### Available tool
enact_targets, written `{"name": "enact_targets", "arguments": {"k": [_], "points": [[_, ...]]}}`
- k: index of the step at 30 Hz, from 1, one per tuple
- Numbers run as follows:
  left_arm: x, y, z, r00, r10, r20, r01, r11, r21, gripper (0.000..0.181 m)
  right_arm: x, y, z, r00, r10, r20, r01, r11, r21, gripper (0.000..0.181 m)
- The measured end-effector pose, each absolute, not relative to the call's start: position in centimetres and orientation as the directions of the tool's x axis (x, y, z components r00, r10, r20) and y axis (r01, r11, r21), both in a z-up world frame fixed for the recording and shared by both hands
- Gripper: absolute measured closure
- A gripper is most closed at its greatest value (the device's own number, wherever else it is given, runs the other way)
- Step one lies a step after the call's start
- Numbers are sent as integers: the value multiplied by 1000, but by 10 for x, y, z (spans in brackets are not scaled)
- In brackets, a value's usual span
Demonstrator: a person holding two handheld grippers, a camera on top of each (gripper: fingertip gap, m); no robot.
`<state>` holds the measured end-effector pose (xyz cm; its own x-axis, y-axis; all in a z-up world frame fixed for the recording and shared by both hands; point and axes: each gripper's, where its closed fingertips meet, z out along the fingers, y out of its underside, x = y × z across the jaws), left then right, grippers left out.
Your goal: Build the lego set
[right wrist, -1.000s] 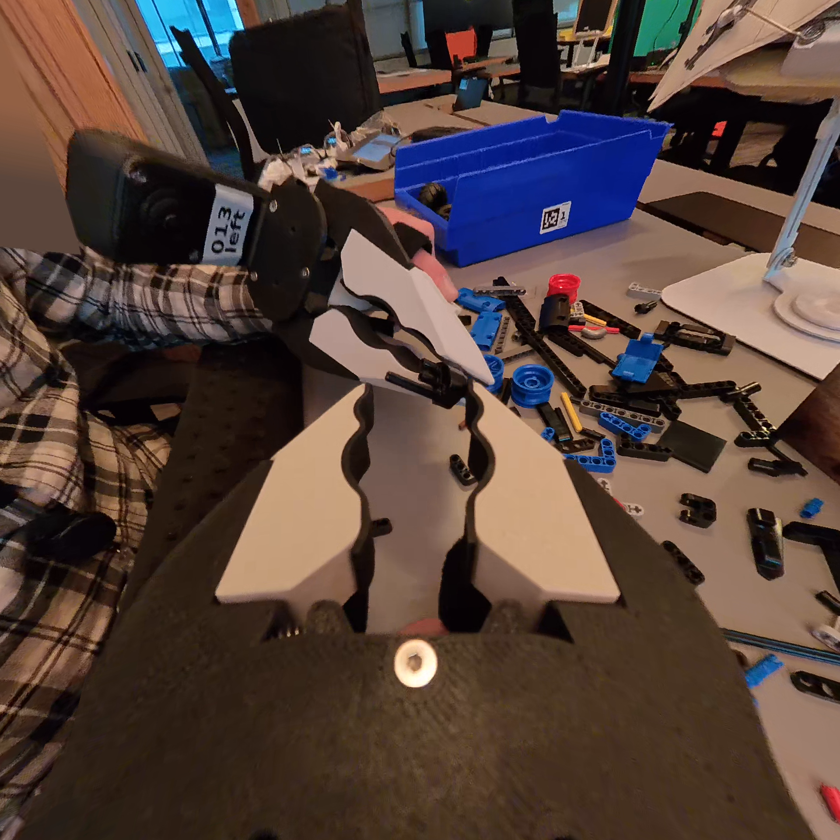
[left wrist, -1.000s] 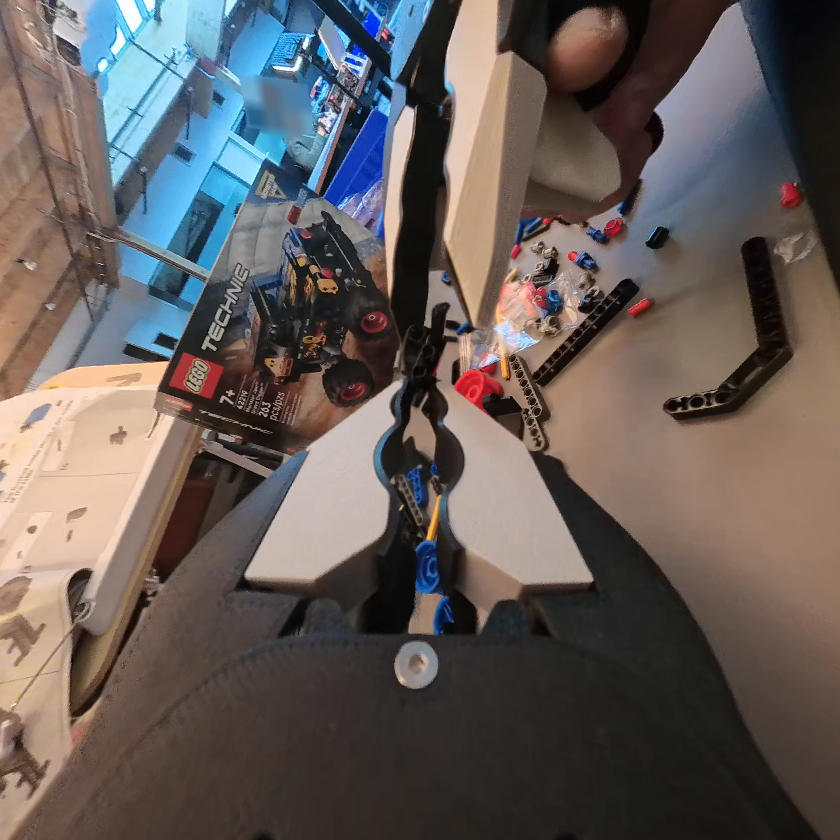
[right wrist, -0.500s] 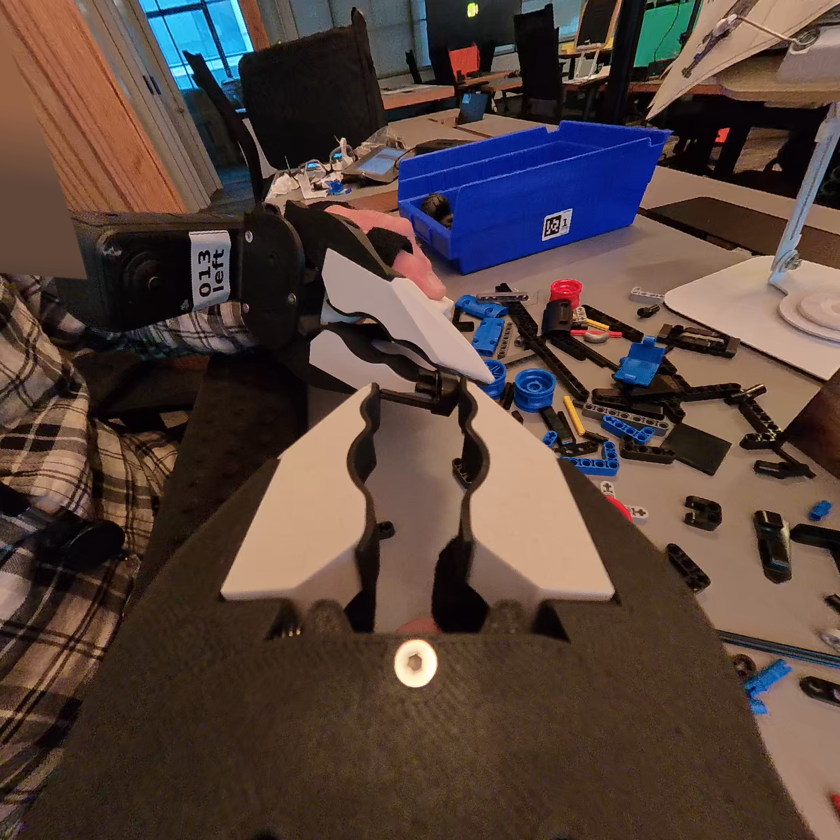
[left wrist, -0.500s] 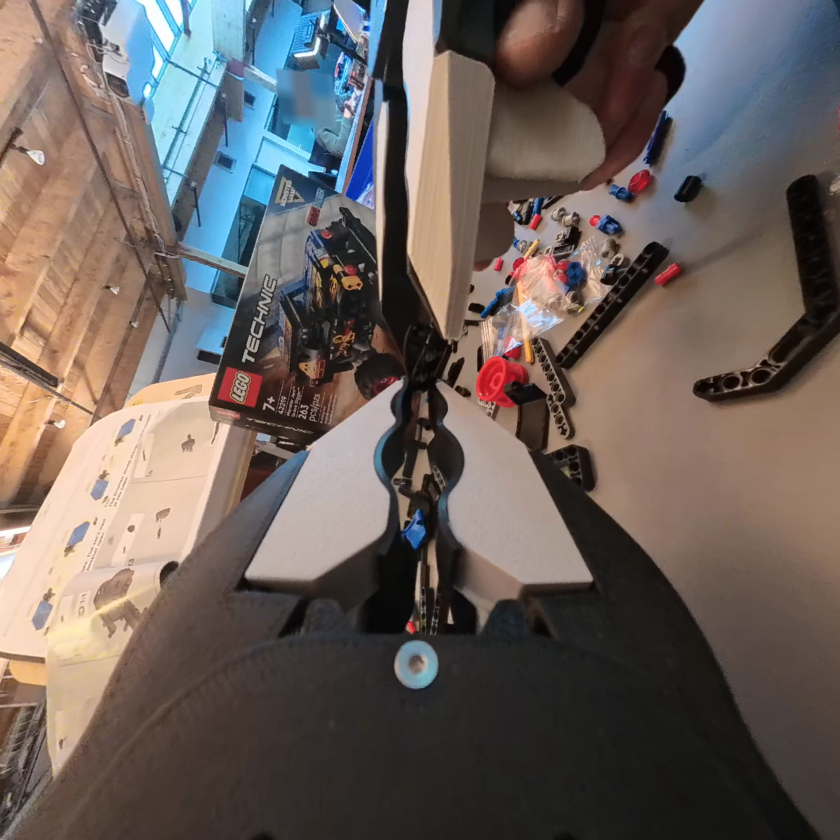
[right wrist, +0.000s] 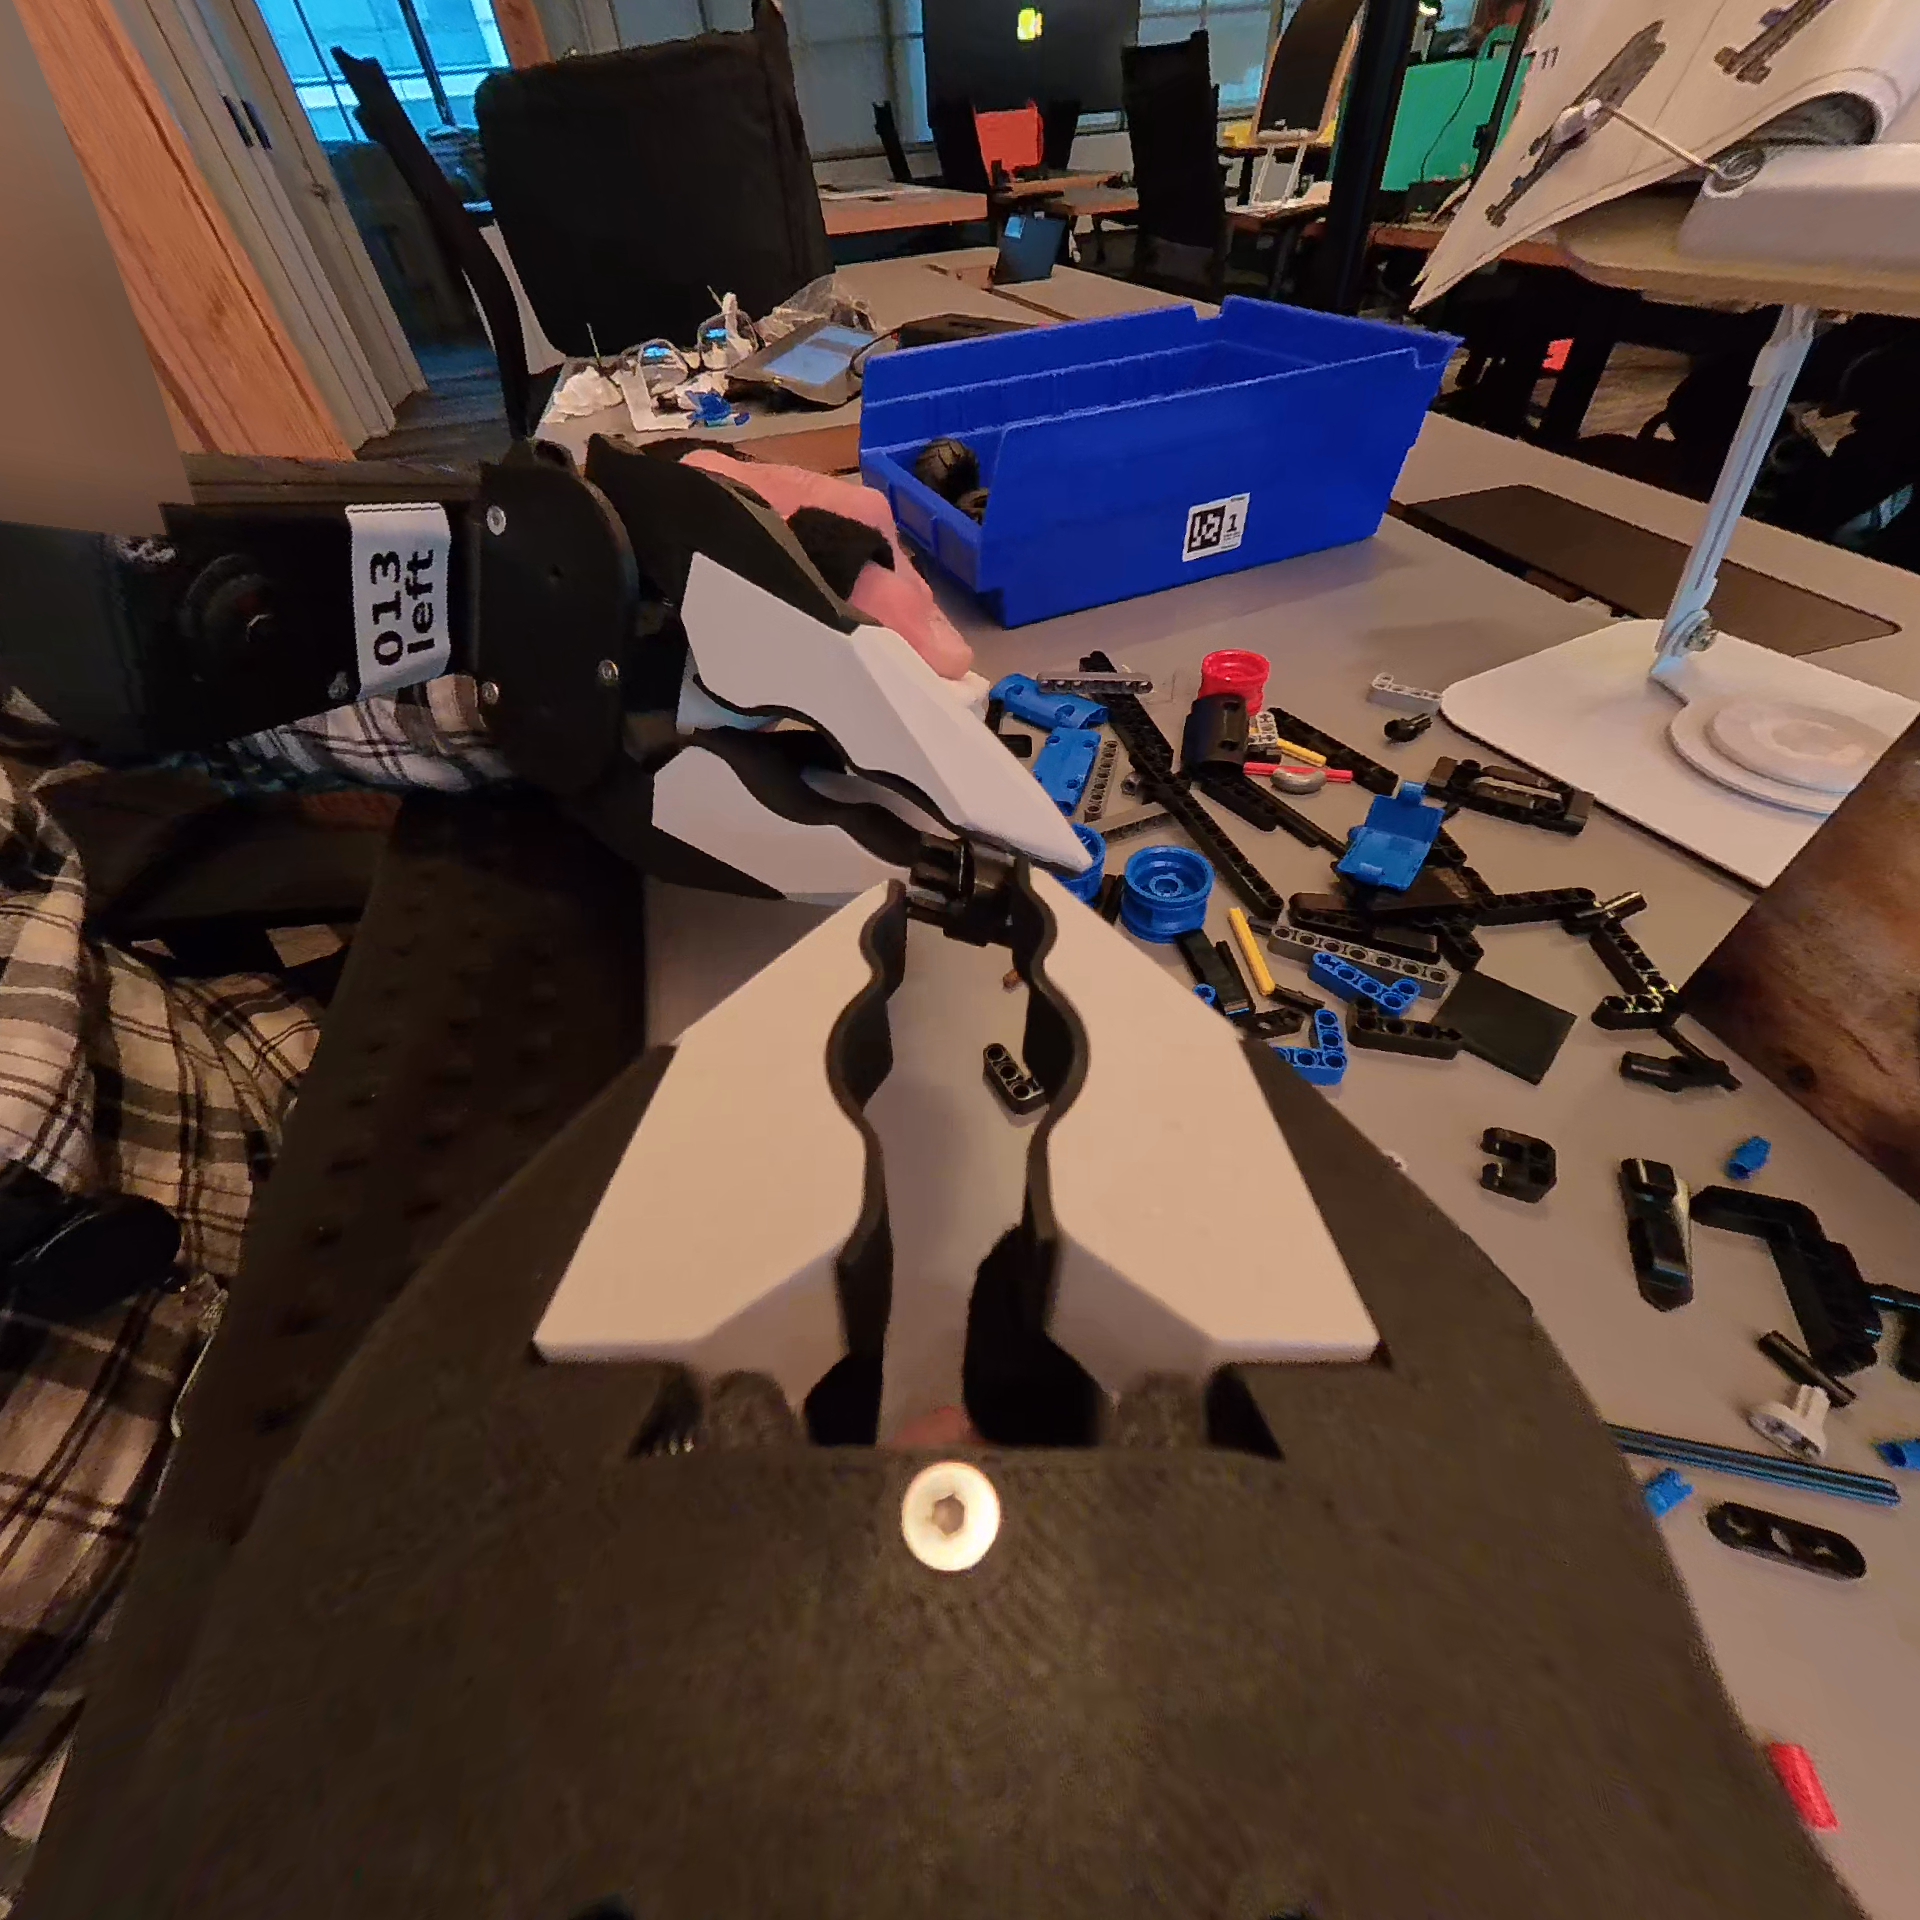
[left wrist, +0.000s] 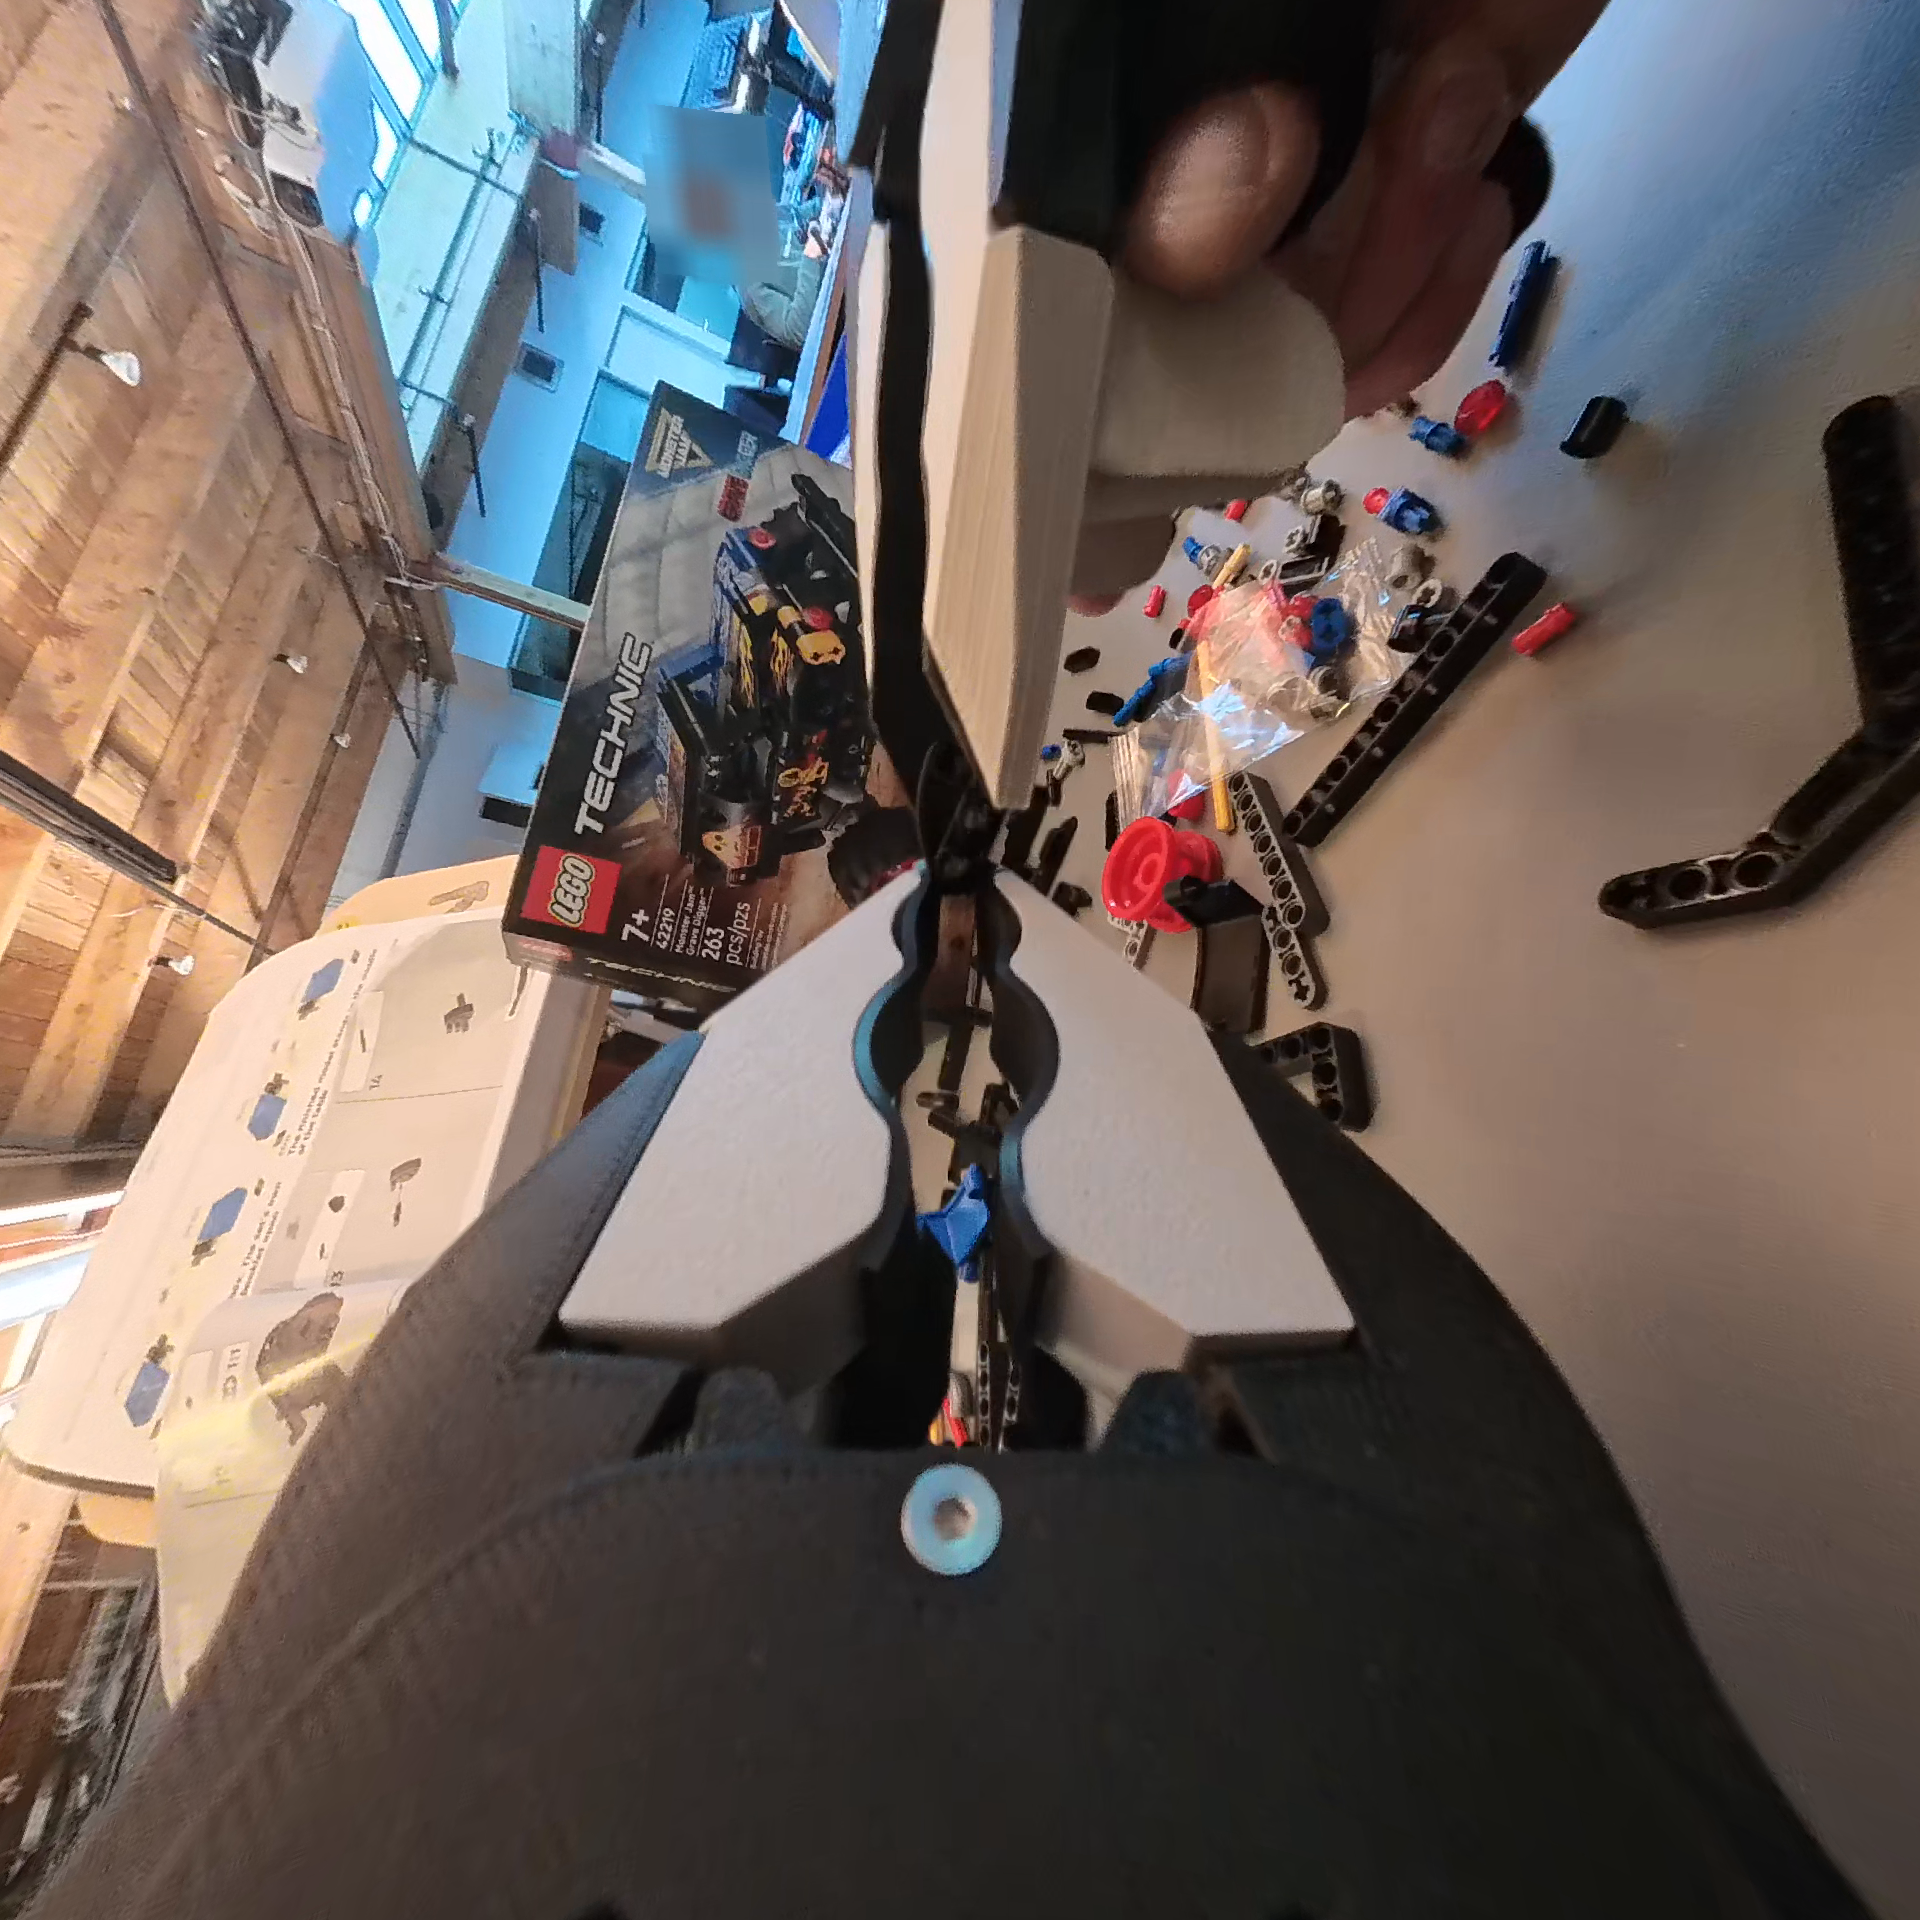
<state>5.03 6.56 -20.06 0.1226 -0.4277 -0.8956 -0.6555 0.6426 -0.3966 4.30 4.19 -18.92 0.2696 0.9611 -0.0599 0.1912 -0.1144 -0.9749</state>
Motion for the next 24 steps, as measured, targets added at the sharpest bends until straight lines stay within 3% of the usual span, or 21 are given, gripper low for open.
{"name": "enact_targets", "arguments": {"k": [3, 6, 8, 11, 15, 24], "points": [[50, 65, -198, 135, -435, -890, -641, 647, -413, 177, 42, 40, -186, 261, 965, -35, 179, -83, -980, 162], [51, 64, -205, 107, -471, -875, -643, 638, -423, 177, 44, 40, -188, 258, 965, -43, 184, -93, -978, 144], [49, 62, -214, 64, -513, -856, -645, 633, -428, 177, 49, 42, -183, 267, 963, -49, 157, -93, -983, 144], [46, 58, -231, 23, -679, -733, -641, 553, -532, 177, 61, 54, -180, 319, 946, -58, 126, -103, -987, 150], [39, 54, -246, -40, -730, -683, -660, 533, -530, 176, 71, 61, -188, 359, 933, -32, 161, -95, -982, 156], [34, 46, -286, -271, -526, -806, -700, 683, -211, 175, 72, 65, -204, 381, 924, 29, 250, -73, -966, 159]]}}
